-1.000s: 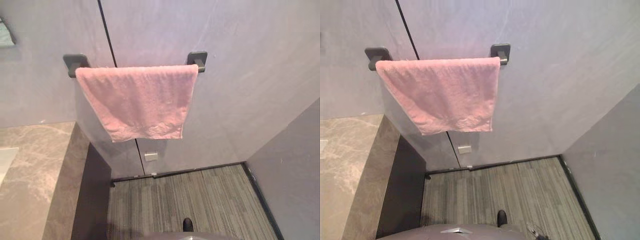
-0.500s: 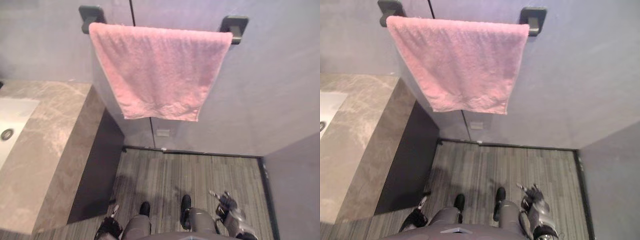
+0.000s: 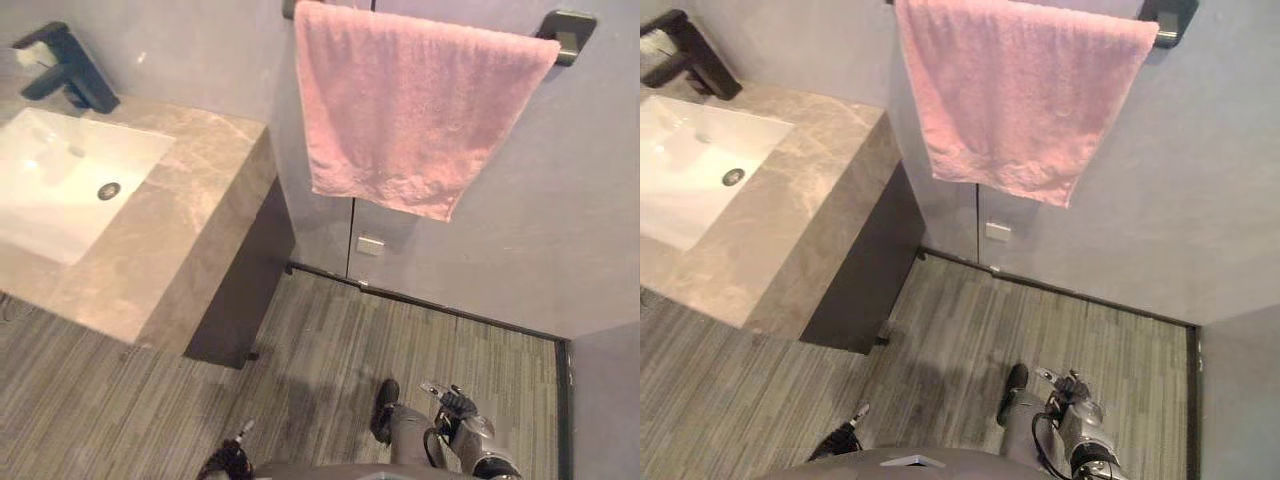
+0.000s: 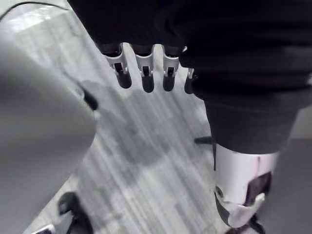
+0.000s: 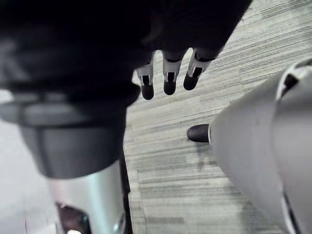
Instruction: Organize washtable
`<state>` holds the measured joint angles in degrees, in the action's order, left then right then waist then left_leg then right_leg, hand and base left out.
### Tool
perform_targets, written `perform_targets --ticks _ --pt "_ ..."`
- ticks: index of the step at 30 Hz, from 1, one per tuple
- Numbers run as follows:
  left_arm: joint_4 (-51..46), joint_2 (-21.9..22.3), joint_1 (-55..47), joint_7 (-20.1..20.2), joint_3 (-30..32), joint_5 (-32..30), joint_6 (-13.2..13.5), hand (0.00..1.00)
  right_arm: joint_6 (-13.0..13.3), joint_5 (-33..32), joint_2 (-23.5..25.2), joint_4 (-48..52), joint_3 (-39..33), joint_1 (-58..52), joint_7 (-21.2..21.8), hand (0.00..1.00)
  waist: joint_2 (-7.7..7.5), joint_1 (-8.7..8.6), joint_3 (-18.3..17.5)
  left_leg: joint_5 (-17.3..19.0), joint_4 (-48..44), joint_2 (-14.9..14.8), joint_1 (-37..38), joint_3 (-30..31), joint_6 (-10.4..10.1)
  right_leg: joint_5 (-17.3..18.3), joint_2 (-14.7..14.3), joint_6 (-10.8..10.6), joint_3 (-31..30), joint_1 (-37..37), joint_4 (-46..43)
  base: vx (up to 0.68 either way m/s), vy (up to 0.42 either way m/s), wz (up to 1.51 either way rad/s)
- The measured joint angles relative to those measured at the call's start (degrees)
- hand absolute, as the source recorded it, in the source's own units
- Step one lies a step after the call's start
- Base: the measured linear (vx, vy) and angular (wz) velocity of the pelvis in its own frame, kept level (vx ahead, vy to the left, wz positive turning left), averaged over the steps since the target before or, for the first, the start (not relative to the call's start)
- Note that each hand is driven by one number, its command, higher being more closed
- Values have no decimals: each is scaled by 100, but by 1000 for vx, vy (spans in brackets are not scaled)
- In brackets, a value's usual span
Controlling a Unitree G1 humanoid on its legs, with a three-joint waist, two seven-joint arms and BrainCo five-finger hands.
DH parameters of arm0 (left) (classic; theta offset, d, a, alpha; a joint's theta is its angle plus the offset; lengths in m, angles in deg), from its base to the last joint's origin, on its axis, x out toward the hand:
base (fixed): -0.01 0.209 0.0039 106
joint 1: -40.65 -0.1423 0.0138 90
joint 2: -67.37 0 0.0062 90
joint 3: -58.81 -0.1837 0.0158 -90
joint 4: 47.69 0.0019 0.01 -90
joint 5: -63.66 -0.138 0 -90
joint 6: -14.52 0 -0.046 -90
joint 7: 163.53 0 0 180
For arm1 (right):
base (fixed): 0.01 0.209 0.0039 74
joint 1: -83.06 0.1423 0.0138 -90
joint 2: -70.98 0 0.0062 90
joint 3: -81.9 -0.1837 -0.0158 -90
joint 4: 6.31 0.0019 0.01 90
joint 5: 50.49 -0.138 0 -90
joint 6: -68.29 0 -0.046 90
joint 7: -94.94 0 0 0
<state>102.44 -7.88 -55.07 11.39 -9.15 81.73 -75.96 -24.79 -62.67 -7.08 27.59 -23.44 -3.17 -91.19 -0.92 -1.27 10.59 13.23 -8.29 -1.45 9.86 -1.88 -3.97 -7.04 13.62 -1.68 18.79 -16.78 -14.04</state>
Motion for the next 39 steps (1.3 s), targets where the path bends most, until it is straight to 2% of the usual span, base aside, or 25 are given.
perform_targets --ticks 1,2,3,4,5,6,8,11,14,16,17,18,19,20,21,22,23,24,25,26,28,29,31,35,39 --pt "31 54 -4 -15 -3 -66 30 0 2 7 -40 -1 56 80 17 0 125 141 -18 57 -58 25 -140 -122 147 -376 -129 -332 -454 -118 117 -2 459 -60" --pt "38 92 3 -10 43 -65 46 0 -17 51 -2 104 178 134 56 0 194 202 -17 119 -105 69 -271 -145 209 89 -65 -545 -1137 -348 -719 323 408 -33" --pt "35 88 38 -13 44 -65 80 0 -21 52 66 186 207 48 80 0 179 164 -14 111 -158 119 -344 -3 208 460 -25 -550 -1378 -411 -1403 754 159 72" --pt "34 104 36 -15 45 -56 106 0 -28 99 211 260 223 -95 113 0 178 195 -14 -1 -267 202 -531 315 211 997 -20 -501 -1779 -356 -2626 842 -48 143" --pt "-21 100 15 -33 170 -29 105 0 -46 230 343 280 283 -121 120 0 47 274 -89 -132 -283 359 -608 603 240 1240 -60 -495 -2219 -91 -3330 767 -62 139" --pt "-36 70 5 -42 178 -30 95 0 -86 238 381 329 403 -127 123 0 -29 353 -138 -194 -278 467 -671 723 245 1342 -63 -492 -2466 82 -3511 695 -102 119" --pt "-152 14 -111 -50 244 -47 102 0 -79 284 461 484 718 -11 264 0 -279 509 -322 -432 -377 832 -1022 1161 245 1913 -157 -480 -3211 1037 -3135 541 -145 109" --pt "-33 29 -172 -69 235 -48 50 0 -67 489 346 483 984 355 276 0 -181 600 -549 -653 -785 869 -1900 1673 74 2484 -381 -366 -3450 1454 -1851 205 -201 106" --pt "56 -7 -161 -160 162 -35 37 0 -48 489 232 425 1353 787 270 0 -73 669 -390 -1048 -884 684 -2584 2108 -278 2784 -580 -206 -3076 1523 -818 -30 -389 72" --pt "51 21 -167 -180 -84 123 20 0 20 489 105 423 1418 927 280 0 229 670 -147 -1432 -609 406 -2663 2414 -487 2761 -940 -218 -2830 1520 -699 -141 -397 61" --pt "48 28 -188 -178 -154 149 19 0 24 495 42 398 1418 925 282 0 301 669 -88 -1608 -339 303 -2611 2428 -502 2744 -1022 -175 -2721 1468 -772 -212 -338 91" --pt "42 42 -252 -167 -174 167 38 0 1 531 -49 189 1379 829 279 0 336 648 39 -1623 344 20 -2372 2175 -245 2753 -1012 11 -2373 1426 -846 -301 -204 101" --pt "40 15 -283 -157 -123 162 18 0 -17 680 -82 79 1281 728 251 0 268 625 50 -1596 379 34 -2382 1699 -9 2689 -839 74 -2179 1403 -843 -389 -131 114" --pt "36 -16 -353 -154 -109 135 -5 0 -17 728 -145 -25 1241 612 222 0 183 605 11 -1590 115 150 -2462 1115 76 2603 -627 78 -2038 1338 -812 -387 8 101" --pt "37 -11 -417 -154 -80 65 -10 0 -23 736 -232 -49 1205 434 213 0 132 575 -16 -1500 -582 300 -2553 601 219 2392 -396 15 -1866 1283 -652 -291 39 81" --pt "39 10 -468 -158 -31 35 -11 0 -26 779 -241 -48 1160 359 215 0 132 549 -16 -1416 -964 336 -2553 430 247 2276 -316 -18 -1781 1280 -544 -148 52 75" --pt "39 77 -579 -162 113 -48 -30 0 -33 931 -218 -49 1058 199 216 0 151 511 -28 -1119 -1716 258 -2456 227 206 2034 -264 -86 -1597 1259 -403 53 32 55" --pt "44 100 -609 -164 184 -84 -63 0 -46 957 -201 -45 1004 109 216 0 169 492 -38 -920 -2033 154 -2365 150 163 1953 -255 -111 -1494 1262 -361 235 0 87" --pt "89 110 -634 -166 295 -103 -122 0 -107 1009 -175 -67 825 -78 213 0 198 470 -56 -497 -2370 -121 -2135 -4 76 1853 -222 -187 -1215 1263 -360 272 26 125" --pt "69 116 -582 -160 343 -106 -152 0 -157 1131 -165 -87 549 -233 205 0 291 415 -112 -304 -2264 -413 -1971 -233 77 1817 -140 -249 -839 1217 -498 142 115 147" --pt "38 86 -540 -160 272 -179 -154 0 -222 1157 -147 -98 76 -373 162 0 231 264 -182 -357 -1261 -199 -1798 -437 98 1857 -127 -323 -584 1111 -604 -114 273 167" --pt "72 -67 -511 -152 166 -276 -167 0 -216 1157 -92 -256 -162 -400 130 0 69 202 -231 -645 -345 62 -1504 -282 158 1867 -42 -298 -552 1135 -446 -156 247 148" --pt "70 -252 -563 -180 -30 -394 -181 0 -225 1150 -21 -311 -453 -489 92 0 -10 167 -327 -1114 356 281 -1272 -21 229 1751 14 -298 -560 1325 -133 -149 179 96" --pt "91 -286 -560 -170 -399 -387 -151 0 -232 1103 42 -528 -723 -584 84 0 39 154 -454 -1564 1085 460 -1053 229 307 1740 46 -388 -610 1403 50 -152 134 38" --pt "279 -283 -562 -150 -402 -427 -147 0 -236 1103 36 -574 -801 -586 46 0 49 139 -549 -1649 1425 439 -946 327 271 1692 -68 -438 -613 1580 435 -49 60 7"
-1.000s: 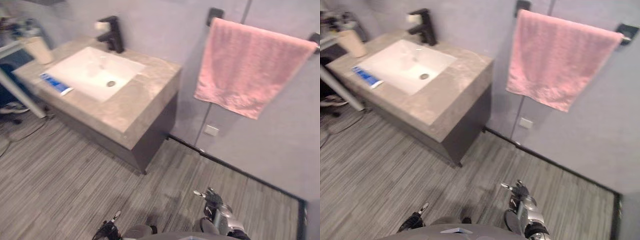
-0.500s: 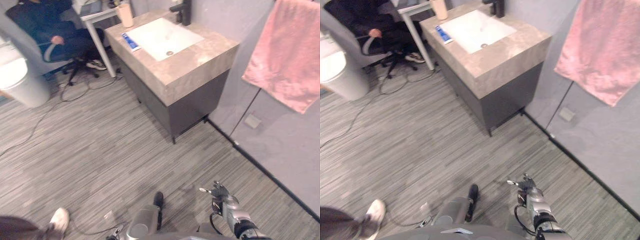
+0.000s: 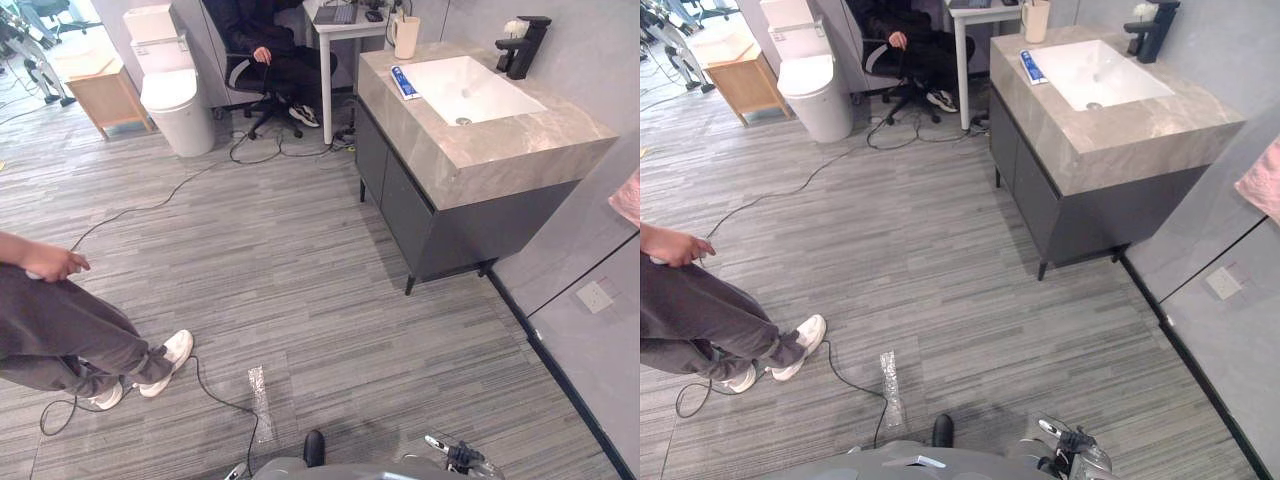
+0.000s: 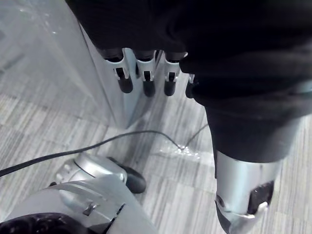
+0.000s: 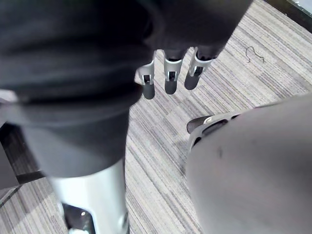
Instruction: Organize washtable
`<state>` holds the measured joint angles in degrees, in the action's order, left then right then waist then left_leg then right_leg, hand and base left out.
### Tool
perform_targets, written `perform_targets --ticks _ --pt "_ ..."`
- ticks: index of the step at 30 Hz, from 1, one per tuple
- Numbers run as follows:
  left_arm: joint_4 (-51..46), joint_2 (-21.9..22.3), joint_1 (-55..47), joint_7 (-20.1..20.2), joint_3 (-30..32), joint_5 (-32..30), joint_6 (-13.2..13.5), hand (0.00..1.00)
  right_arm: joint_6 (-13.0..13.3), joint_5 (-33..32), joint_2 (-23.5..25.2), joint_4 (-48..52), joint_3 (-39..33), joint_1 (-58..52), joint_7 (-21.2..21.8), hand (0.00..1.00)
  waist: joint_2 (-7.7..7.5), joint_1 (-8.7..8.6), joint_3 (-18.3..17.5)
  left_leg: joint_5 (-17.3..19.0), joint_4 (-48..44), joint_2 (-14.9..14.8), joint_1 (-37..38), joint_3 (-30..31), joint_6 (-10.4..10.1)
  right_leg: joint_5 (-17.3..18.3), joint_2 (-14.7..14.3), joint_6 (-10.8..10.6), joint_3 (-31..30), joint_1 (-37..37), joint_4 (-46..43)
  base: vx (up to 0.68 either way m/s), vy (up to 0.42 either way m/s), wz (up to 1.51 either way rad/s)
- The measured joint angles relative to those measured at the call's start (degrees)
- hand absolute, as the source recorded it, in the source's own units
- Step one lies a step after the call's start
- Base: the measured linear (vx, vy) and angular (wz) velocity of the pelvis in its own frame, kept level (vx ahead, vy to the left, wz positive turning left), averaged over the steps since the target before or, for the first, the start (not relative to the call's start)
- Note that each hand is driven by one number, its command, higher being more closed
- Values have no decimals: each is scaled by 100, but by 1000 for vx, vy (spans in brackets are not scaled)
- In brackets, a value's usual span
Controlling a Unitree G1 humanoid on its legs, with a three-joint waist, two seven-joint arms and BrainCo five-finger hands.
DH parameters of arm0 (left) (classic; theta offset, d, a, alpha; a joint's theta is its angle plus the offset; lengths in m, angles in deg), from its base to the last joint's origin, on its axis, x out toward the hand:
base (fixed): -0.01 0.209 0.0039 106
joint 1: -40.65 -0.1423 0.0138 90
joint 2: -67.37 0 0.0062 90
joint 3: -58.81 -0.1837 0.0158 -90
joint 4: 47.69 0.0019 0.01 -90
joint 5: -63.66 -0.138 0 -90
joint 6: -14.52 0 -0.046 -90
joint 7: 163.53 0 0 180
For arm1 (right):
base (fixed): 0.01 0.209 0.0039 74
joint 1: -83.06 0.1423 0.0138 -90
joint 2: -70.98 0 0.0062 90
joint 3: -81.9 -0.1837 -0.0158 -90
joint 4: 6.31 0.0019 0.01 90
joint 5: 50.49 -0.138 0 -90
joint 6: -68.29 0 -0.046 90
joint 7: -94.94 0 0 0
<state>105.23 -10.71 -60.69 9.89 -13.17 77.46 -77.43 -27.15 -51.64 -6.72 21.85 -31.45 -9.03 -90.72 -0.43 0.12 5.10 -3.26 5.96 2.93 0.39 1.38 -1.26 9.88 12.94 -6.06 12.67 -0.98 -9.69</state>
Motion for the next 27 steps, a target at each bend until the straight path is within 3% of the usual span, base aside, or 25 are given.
perform_targets --ticks 4,9,10,13,15,16,17,18,19,20,21,22,24,27 --pt "8 -48 -1 6 4 -188 -4 0 1 0 36 -180 -4 25 8 0 -46 15 -112 -10 2 4 -17 299 -14 -1 -86 -1 207 292 345 24 -2 32" --pt "14 -106 1 43 7 -191 -6 0 1 6 117 -367 28 110 60 0 -233 47 -140 -159 1 66 -82 628 -5 -36 -164 -1 338 465 445 76 -61 48" --pt "16 -140 1 42 9 -189 -7 0 3 10 175 -369 39 134 66 0 -257 51 -152 -183 -1 93 -122 704 3 -174 -166 -3 337 470 451 121 -102 42" --pt "-5 -156 34 42 16 -183 2 0 15 15 196 -391 99 363 69 0 -279 200 -133 -197 -62 99 -125 725 66 -278 -198 -92 348 532 539 129 -89 10" --pt "-8 -141 77 42 17 -180 11 0 26 4 187 -377 87 557 68 0 -305 216 -10 -27 -255 146 -182 717 141 -284 -153 -116 356 579 490 124 -18 -1" --pt "-5 -125 107 42 17 -179 11 0 48 -4 198 -344 67 640 63 0 -290 244 103 303 -645 196 -252 676 224 -258 -54 -183 358 587 267 119 18 -1" --pt "-8 -91 121 38 18 -178 12 0 83 -31 200 -262 60 629 59 0 -210 257 182 628 -1075 220 -378 668 269 -147 21 -370 344 440 -394 86 74 5" --pt "-18 -50 150 47 15 -165 9 0 92 -95 193 -71 57 505 53 0 -126 254 239 850 -1373 220 -395 710 310 -125 110 -393 283 152 -1231 9 104 21" --pt "-59 -33 174 65 22 -116 12 0 120 -256 206 189 58 368 36 0 -114 251 265 995 -1565 235 -391 778 368 -220 235 -247 132 -275 -2266 14 150 36" --pt "-128 -14 223 83 36 -95 22 0 143 -379 279 381 73 219 1 0 -146 230 293 1105 -1699 291 -362 860 422 -510 306 126 -135 -697 -3191 127 90 44" --pt "-277 1 285 87 117 -67 43 0 180 -473 330 434 69 108 -8 0 -176 216 373 1241 -1826 310 -263 935 569 -328 219 154 -530 -1194 -4011 186 12 37" --pt "-318 4 344 85 224 -73 51 0 182 -497 348 437 57 97 -9 0 -251 215 417 1290 -1881 290 -232 1011 620 -57 31 121 -660 -1475 -4271 112 -37 26" --pt "-348 -8 554 85 334 -72 43 0 235 -678 494 458 -251 33 -53 0 -340 199 471 1469 -1925 156 -209 1128 594 175 -316 84 -344 -1942 -3917 -66 -101 24" --pt "-350 53 897 88 413 -73 36 0 238 -679 571 526 -811 -46 -98 0 -343 161 484 1708 -2007 136 -204 1286 632 115 -481 -14 267 -2167 -2516 -73 -130 33"
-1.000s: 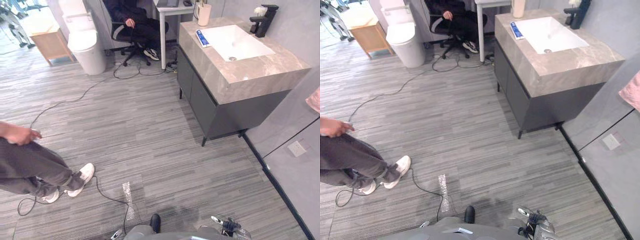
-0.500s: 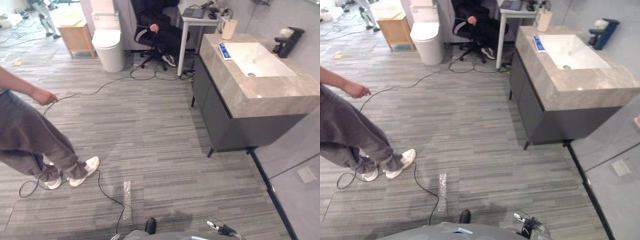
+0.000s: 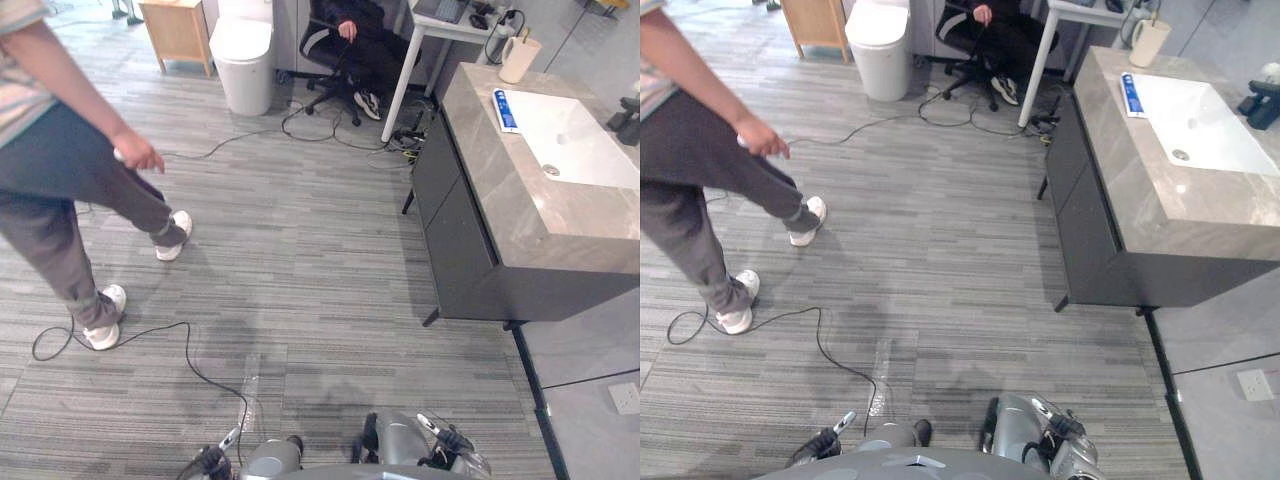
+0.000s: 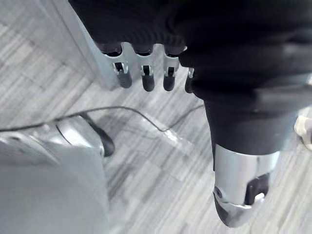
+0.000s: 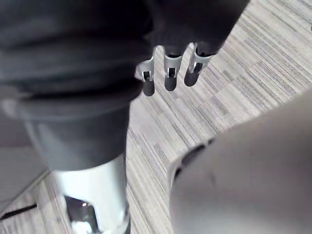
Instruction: Organize washtable
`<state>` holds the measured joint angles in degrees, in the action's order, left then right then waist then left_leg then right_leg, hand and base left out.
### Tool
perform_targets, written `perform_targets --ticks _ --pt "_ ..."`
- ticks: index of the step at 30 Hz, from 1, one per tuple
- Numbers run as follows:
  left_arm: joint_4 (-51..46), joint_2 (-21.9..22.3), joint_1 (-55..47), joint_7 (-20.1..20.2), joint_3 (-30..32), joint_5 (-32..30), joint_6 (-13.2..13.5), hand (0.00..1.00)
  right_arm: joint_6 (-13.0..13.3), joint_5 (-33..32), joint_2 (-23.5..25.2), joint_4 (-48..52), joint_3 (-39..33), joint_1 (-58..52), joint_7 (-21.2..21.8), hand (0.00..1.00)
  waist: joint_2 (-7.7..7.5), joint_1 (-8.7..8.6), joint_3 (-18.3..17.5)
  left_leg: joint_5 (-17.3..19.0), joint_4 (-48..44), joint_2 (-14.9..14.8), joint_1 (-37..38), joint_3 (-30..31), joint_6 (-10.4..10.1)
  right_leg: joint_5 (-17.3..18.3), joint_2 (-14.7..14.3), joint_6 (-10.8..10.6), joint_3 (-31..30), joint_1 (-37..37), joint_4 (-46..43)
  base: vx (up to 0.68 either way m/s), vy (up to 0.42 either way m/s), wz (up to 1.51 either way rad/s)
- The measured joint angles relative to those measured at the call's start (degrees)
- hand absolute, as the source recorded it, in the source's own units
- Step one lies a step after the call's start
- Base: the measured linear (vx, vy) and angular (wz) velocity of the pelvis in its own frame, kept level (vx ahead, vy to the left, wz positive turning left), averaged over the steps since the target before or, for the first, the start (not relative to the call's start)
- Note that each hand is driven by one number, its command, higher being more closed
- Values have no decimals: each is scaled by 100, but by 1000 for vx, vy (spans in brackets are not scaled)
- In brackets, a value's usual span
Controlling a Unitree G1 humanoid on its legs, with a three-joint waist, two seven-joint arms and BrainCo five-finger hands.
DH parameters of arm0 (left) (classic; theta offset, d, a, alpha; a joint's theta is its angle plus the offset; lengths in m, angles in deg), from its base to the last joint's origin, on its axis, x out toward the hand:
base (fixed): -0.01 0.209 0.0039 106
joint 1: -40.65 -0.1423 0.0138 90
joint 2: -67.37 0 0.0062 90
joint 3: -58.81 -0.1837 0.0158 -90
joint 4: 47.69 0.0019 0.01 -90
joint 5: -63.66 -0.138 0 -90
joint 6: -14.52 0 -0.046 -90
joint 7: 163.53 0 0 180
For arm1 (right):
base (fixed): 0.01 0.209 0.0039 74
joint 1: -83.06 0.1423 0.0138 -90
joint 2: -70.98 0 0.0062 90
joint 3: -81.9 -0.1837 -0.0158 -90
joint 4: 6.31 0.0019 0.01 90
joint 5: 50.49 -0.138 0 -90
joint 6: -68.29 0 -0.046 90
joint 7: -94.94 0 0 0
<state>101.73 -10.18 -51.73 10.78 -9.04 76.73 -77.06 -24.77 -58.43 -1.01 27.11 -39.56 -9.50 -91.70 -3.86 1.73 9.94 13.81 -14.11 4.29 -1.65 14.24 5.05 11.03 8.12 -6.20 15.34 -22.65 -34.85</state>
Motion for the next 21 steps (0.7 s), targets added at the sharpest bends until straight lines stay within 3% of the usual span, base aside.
perform_targets --ticks 1,3,4,5,6,7,8,9,10,11,12,14,15,17,18,19,20,21 --pt "-27 79 98 5 34 -14 4 0 -9 -3 24 -13 -204 -82 -21 0 12 -26 8 184 -43 0 16 115 -69 -29 -114 29 -3 67 753 170 -232 73" --pt "-88 138 212 26 41 -131 -2 0 -29 0 62 -23 -526 -193 -31 0 72 -182 -17 537 -284 -12 59 468 -27 -99 -143 166 -68 112 969 401 -364 102" --pt "-97 270 216 38 87 -261 -7 0 -90 -13 68 -12 -612 -328 -27 0 165 -259 -63 841 -453 -171 142 622 -149 -219 -255 459 72 253 942 620 -513 83" --pt "-89 348 128 38 267 -303 -19 0 -102 -21 22 15 -644 -393 -30 0 386 -269 -168 1070 -1091 -430 117 567 -491 -54 -545 847 277 447 925 639 -507 62" --pt "-95 401 116 41 333 -303 -44 0 -99 -12 -5 25 -638 -376 -28 0 452 -283 -181 1104 -1726 -504 -118 442 -598 76 -642 933 323 515 868 637 -503 12" --pt "-120 491 52 51 519 -261 -54 0 -86 -31 -28 49 -625 -306 -31 0 509 -240 -186 827 -2901 -536 -487 231 -1053 265 -802 1113 344 721 819 507 -423 -20" --pt "-118 550 -43 51 603 -220 -60 0 -76 -106 -58 158 -492 -259 -38 0 628 -157 -156 136 -4189 -618 -930 71 -1331 402 -1065 1240 250 1176 1019 468 -400 -37" --pt "-117 561 -88 53 598 -222 -60 0 -75 -139 -69 215 -360 -218 -35 0 671 -109 -132 99 -4714 -676 -1102 -44 -1300 438 -1195 1298 173 1418 1118 354 -265 -50" --pt "-216 538 -107 54 612 -164 -41 0 -76 -170 -51 224 -72 -55 -34 0 641 12 -83 211 -5448 -724 -1468 -377 -1111 492 -1329 1381 -56 1867 1366 223 -163 -56" --pt "-336 484 -96 51 591 -159 -35 0 -77 -169 -28 234 151 122 -35 0 540 123 -26 297 -5575 -735 -1861 -739 -967 492 -1325 1381 -252 2265 1597 137 -113 -52" --pt "-346 475 -99 47 593 -150 -32 0 -79 -169 -19 265 255 206 -37 0 498 154 -20 338 -5441 -750 -2067 -931 -895 490 -1302 1376 -322 2455 1748 0 -56 -43" --pt "-368 477 -107 34 609 -78 23 0 -74 -170 -26 333 498 415 -53 0 423 214 -20 382 -4419 -829 -2575 -1537 -792 512 -1194 1172 -427 3029 2199 112 -36 -41" --pt "-343 526 -169 -4 602 -75 23 0 -48 -213 -48 527 659 548 -112 0 544 313 -51 200 -2782 -780 -2811 -1830 -735 652 -1094 839 -611 3391 2275 452 -62 -54" --pt "-314 548 -275 -30 600 -89 13 0 15 -213 -65 537 736 594 -118 0 601 389 -76 -238 -1538 -670 -2797 -1767 -733 756 -1021 662 -804 3616 2239 624 -55 -64" --pt "-290 552 -455 -72 596 -102 5 0 23 -212 15 528 733 590 -132 0 585 439 -106 -996 -619 -534 -2715 -1623 -655 796 -950 592 -1048 3922 2221 633 1 -68" --pt "-254 537 -529 -103 626 -96 -7 0 21 -212 51 526 737 507 -150 0 518 500 -186 -1395 -694 -502 -2676 -1645 -561 801 -868 579 -1149 3965 2148 802 13 -75" --pt "-90 448 -636 -141 715 -97 -21 0 7 -217 146 468 739 400 -169 0 307 568 -362 -1565 -955 -328 -2666 -1765 -286 789 -613 558 -1318 3870 1697 628 8 -41" --pt "-46 373 -607 -163 731 -101 -44 0 -14 -212 146 454 688 384 -159 0 151 549 -358 -1433 -1072 -228 -2581 -1862 -199 695 -456 410 -1378 3723 1256 727 -3 -27"
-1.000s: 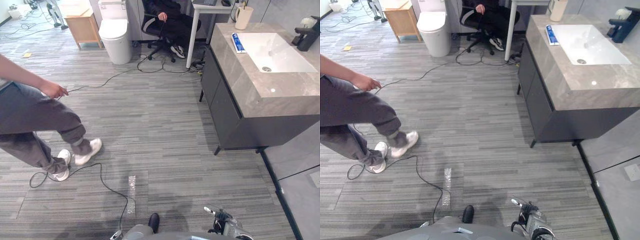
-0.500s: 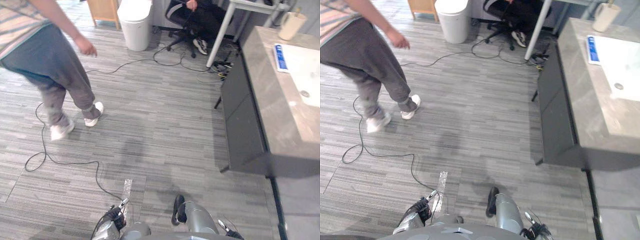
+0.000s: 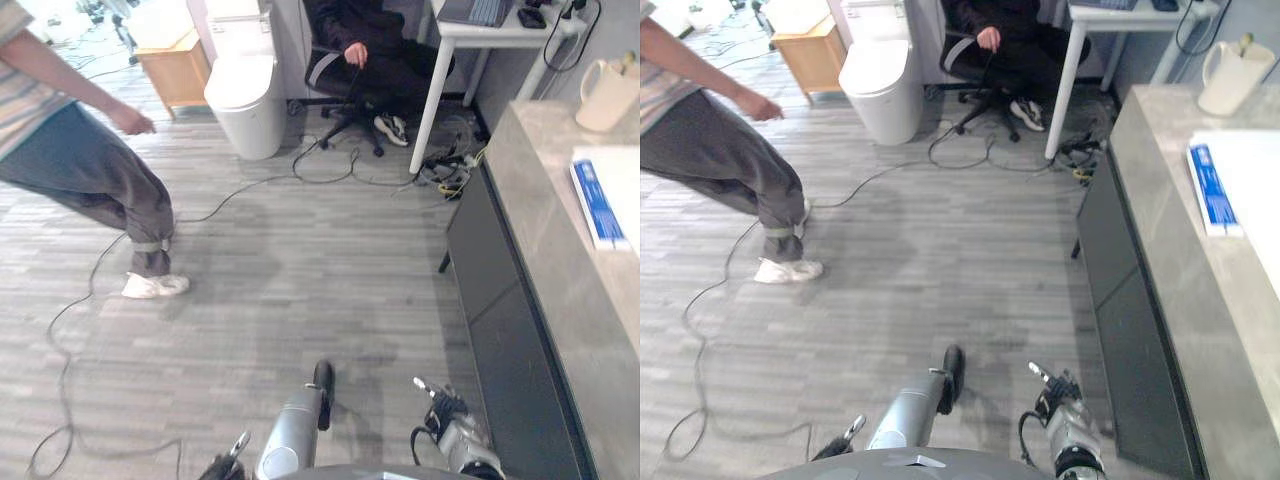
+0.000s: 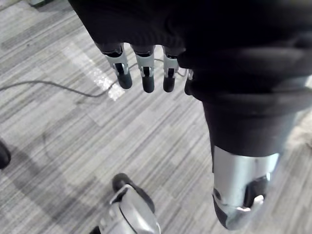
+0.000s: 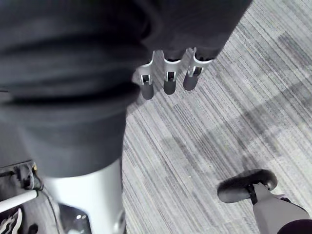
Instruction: Organize washtable
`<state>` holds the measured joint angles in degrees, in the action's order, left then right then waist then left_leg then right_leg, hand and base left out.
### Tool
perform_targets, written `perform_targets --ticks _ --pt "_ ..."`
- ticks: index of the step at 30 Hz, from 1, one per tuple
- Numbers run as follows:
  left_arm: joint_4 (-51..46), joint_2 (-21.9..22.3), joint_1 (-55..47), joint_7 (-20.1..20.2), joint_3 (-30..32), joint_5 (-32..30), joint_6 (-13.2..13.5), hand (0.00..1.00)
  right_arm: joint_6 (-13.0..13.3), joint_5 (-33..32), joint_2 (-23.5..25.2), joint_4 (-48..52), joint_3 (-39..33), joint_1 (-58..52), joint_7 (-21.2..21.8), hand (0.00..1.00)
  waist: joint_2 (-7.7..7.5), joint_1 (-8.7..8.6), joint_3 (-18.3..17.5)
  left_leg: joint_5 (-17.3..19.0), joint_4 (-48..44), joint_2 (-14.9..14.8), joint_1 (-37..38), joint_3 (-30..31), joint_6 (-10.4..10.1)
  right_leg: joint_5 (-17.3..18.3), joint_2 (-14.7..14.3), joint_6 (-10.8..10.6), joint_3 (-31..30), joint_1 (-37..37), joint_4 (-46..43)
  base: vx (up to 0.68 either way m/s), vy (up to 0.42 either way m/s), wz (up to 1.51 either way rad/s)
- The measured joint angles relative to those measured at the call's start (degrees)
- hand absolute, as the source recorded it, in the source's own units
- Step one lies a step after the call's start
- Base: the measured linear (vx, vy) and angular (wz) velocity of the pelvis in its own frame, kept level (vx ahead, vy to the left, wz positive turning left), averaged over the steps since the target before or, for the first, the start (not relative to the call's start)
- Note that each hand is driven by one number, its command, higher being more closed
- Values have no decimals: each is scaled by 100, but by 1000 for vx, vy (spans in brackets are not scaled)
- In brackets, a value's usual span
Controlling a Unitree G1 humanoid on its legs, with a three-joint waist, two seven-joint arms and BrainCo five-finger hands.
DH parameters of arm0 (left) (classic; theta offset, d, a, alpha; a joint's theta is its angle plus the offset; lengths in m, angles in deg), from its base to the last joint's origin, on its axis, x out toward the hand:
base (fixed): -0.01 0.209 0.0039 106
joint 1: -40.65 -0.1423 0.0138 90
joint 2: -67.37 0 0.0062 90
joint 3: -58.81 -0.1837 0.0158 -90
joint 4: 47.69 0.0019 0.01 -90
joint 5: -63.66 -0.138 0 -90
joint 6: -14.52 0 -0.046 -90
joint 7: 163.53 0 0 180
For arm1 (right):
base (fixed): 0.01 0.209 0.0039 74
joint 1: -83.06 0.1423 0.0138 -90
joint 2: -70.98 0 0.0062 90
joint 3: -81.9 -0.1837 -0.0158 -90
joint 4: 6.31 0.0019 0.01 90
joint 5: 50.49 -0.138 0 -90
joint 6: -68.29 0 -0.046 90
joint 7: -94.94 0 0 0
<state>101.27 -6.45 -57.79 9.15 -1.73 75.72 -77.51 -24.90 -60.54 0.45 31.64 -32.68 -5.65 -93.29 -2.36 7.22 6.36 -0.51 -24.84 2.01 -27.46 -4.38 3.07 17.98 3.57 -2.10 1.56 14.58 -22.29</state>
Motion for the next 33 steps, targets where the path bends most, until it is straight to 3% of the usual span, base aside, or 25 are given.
perform_targets --ticks 1,2,4,6,7,9,11,12,13,14,15,17,18,19,20,21,22,24,26,27,28,30,31,33 --pt "37 -69 52 -11 1 0 -4 0 2 14 -2 18 -165 -34 -4 0 -126 -21 49 323 -87 118 244 -62 91 -656 99 -182 -176 -486 -1261 580 42 1" --pt "97 -115 144 -21 -12 0 -20 0 12 22 -26 30 -282 -88 -2 0 -155 -69 88 487 -28 222 662 -17 158 -1519 149 -296 -330 -1061 -2672 471 58 2" --pt "-14 -67 212 -29 -63 -2 -22 0 19 55 -89 24 -294 -250 37 0 -103 -116 145 574 142 316 1524 71 282 -1539 266 -286 -214 -1673 -4278 226 43 12" --pt "-86 43 242 0 -214 -6 -9 0 5 122 -76 40 -276 -524 106 0 124 -224 118 588 477 245 2365 368 305 -1346 250 -11 89 -2194 -4789 30 38 28" --pt "-111 124 331 23 -256 -5 2 0 8 240 -90 175 -289 -704 143 0 215 -270 5 597 747 160 2713 489 318 -1148 273 -30 284 -2661 -4658 -89 50 44" --pt "-174 192 598 53 -259 -3 4 0 7 272 -62 248 -332 -788 160 0 199 -420 31 775 978 53 3161 733 439 -860 236 -19 468 -3195 -3940 -183 60 78" --pt "-176 235 766 80 -263 -3 3 0 4 234 -28 249 -488 -782 161 0 201 -545 28 1224 1077 -146 3321 948 145 -858 279 -171 829 -3400 -2331 -339 48 89" --pt "-310 283 754 102 -197 -9 35 0 -4 246 8 12 -570 -799 149 0 -42 -471 8 1666 1323 -108 3644 955 -104 -1630 478 -150 1323 -3206 -231 -406 -36 57" --pt "-300 261 752 104 -113 -13 47 0 -22 219 2 -90 -588 -769 154 0 -97 -464 25 1793 1343 -86 3779 970 -149 -1717 487 381 1354 -3168 -112 -319 -140 25" --pt "-254 319 708 87 -21 -29 18 0 -62 238 -81 -175 -578 -669 166 0 77 -448 -19 1867 1285 -266 3916 1003 -176 -1552 345 401 1393 -3064 -279 -30 -257 -11" --pt "-246 375 434 68 -15 -174 8 0 -83 278 -188 -204 -446 -629 170 0 259 -464 -149 1863 870 -418 3852 1050 -182 -1163 153 481 1403 -2960 -266 69 -256 -15" --pt "-245 413 371 61 27 -225 6 0 -91 280 -266 -238 -422 -557 170 0 380 -477 -191 1851 -24 -520 3553 1196 -291 -958 0 509 1506 -2770 -209 56 -209 9" --pt "-242 414 349 60 60 -226 4 0 -91 281 -290 -248 -382 -557 169 0 415 -479 -205 1793 -533 -543 3348 1233 -462 -905 -75 557 1534 -2683 -159 214 -256 10" --pt "-232 444 311 57 176 -225 -1 0 -88 284 -342 -243 -206 -530 173 0 457 -447 -175 1426 -1724 -593 2820 1339 -988 -847 -244 645 1553 -2448 22 370 -276 -15" --pt "-254 435 226 58 263 -141 8 0 -85 285 -353 -241 -51 -454 189 0 461 -365 -132 1375 -2737 -705 2332 1342 -1089 -802 -436 717 1499 -2171 229 376 -261 -31" --pt "-262 400 221 60 259 -132 9 0 -87 285 -336 -252 28 -407 202 0 488 -337 -123 1399 -3043 -754 2172 1288 -1048 -777 -488 756 1479 -2026 311 344 -212 -48" --pt "-274 323 181 71 217 -132 7 0 -88 293 -263 -307 153 -291 218 0 386 -291 -76 1472 -3315 -810 1877 1177 -936 -736 -540 811 1407 -1766 448 194 -141 -45" --pt "-276 315 161 88 209 -132 8 0 -89 282 -169 -433 205 -109 299 0 321 -245 -36 1669 -2917 -887 1602 834 -803 -746 -517 795 1248 -1389 712 11 -40 -46" --pt "-269 359 117 81 202 -131 -5 0 -76 217 -101 -417 178 -82 331 0 349 -163 -51 1749 -1069 -897 1607 601 -809 -784 -496 662 1029 -1130 995 -173 95 -54" --pt "-264 379 88 76 190 -132 -4 0 -61 217 -94 -407 179 -84 332 0 393 -186 -81 1497 -344 -894 1649 628 -773 -745 -510 591 1006 -1128 1002 -173 179 -36" --pt "-137 395 83 57 151 -127 0 0 -46 217 -110 -421 162 -101 320 0 533 -208 -145 818 388 -883 1642 768 -810 -617 -554 460 962 -1147 953 22 152 -25" --pt "-44 277 128 44 159 -131 5 0 -64 215 -11 -421 126 -205 315 0 349 -198 -147 759 713 -685 1975 589 -718 -543 -297 303 824 -1061 870 174 107 -18" --pt "148 -108 -65 164 -470 -128 61 0 -103 217 -71 -647 -275 -302 429 0 17 -207 -109 -218 2969 201 3237 482 -241 -612 472 -220 534 -746 1364 86 34 -5" --pt "148 -108 -65 164 -470 -128 61 0 -103 217 -71 -647 -275 -302 429 0 17 -206 -109 -218 2970 201 3237 482 -241 -612 472 -220 533 -746 1364 0 0 0"
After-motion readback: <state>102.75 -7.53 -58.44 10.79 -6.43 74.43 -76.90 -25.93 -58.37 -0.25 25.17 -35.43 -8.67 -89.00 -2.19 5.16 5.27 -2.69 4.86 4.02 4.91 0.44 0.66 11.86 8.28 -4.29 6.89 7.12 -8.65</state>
